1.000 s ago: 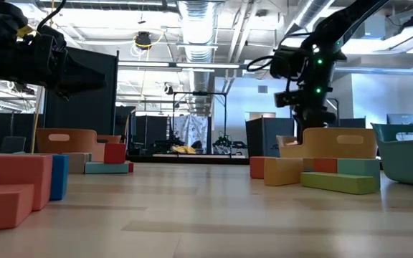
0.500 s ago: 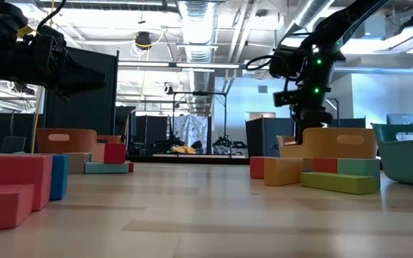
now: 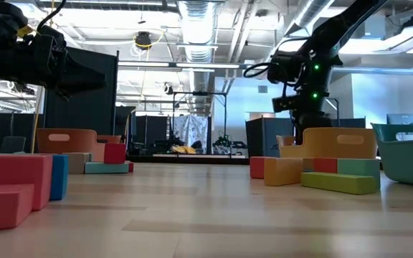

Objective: Sort blocks by size
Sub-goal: Put the top large rectangular orange block into the yellow bin

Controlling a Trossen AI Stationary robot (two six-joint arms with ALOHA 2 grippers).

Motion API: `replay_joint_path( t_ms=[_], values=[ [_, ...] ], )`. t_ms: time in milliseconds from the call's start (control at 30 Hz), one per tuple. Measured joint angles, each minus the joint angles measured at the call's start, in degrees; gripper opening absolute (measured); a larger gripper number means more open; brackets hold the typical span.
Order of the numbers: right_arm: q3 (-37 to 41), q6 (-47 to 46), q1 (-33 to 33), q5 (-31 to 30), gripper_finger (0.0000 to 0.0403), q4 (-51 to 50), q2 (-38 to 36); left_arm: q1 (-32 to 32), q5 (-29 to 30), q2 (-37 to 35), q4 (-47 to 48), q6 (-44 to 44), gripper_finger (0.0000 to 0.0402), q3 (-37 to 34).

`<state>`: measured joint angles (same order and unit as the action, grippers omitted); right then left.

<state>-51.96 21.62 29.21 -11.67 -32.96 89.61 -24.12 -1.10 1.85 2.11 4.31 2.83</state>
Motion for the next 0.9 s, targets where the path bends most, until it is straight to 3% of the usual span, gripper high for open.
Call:
replay_joint_path(
  t_ms=[633,900],
  values=[
    [0.0,-1.1,-0.1,-0.1,0.0164,0.0,0.0,0.0,0.0,0.0,0.0,0.0,0.0173,0.0],
    [0.0,-1.8,0.2,-0.4,0.0203,0.0,0.0,0.0,0.0,0.0,0.0,0.0,0.0173,0.0]
  ],
)
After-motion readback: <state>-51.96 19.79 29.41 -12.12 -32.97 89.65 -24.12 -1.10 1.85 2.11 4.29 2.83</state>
